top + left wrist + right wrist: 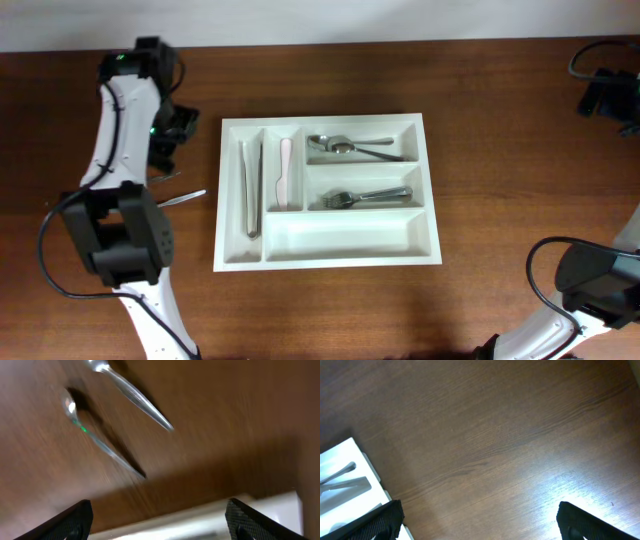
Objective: Pack container
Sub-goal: 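Move the left gripper back to the silver spoons left of the tray, then grasp the small silver spoon with the left gripper and lift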
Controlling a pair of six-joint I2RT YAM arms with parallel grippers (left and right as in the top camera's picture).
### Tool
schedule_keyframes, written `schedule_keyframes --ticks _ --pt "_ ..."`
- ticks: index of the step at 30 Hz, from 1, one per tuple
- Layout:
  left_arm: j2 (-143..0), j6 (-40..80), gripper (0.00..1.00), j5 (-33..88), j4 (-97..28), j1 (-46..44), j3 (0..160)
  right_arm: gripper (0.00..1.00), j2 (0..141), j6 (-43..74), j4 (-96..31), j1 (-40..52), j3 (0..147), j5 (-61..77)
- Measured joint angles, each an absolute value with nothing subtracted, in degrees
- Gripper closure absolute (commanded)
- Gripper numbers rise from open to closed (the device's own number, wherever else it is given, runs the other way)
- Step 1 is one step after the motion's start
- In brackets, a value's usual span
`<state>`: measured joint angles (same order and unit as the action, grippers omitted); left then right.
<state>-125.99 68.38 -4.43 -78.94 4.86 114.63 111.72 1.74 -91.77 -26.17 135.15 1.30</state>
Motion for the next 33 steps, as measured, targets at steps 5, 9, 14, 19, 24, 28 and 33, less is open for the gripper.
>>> schedule_keyframes --ticks 5,9,14,19,24,28,33 --pt "-126.0 73.0 0.14 -3.1 -75.0 8.6 107.2 0.01 111.7 1.7 -91.8 -26.2 135.2 1.3" --pt "-126.0 74.5 0.14 -3.0 -72.1 10.0 103.6 0.01 111.7 1.8 -91.8 -26.2 135.2 1.3" --pt "-126.0 75.8 0.14 -3.0 -69.5 11.0 99.7 0.01 111.7 1.7 -91.9 -26.2 135.2 1.3" --pt "-126.0 76.2 0.14 -3.0 -67.4 12.6 97.3 0.01 111.7 1.8 -92.3 -26.2 135.2 1.3" --pt "-126.0 76.2 0.15 -3.0 -66.5 13.3 97.3 0.01 111.7 1.8 -92.5 -26.2 135.2 1.3" --pt "-126.0 76.2 0.16 -2.9 -68.6 13.3 97.3 0.01 111.7 1.7 -92.6 -26.2 135.2 1.3" --pt "-126.0 76.2 0.17 -2.8 -72.8 13.2 97.2 0.01 111.7 1.7 -92.6 -26.2 135.2 1.3"
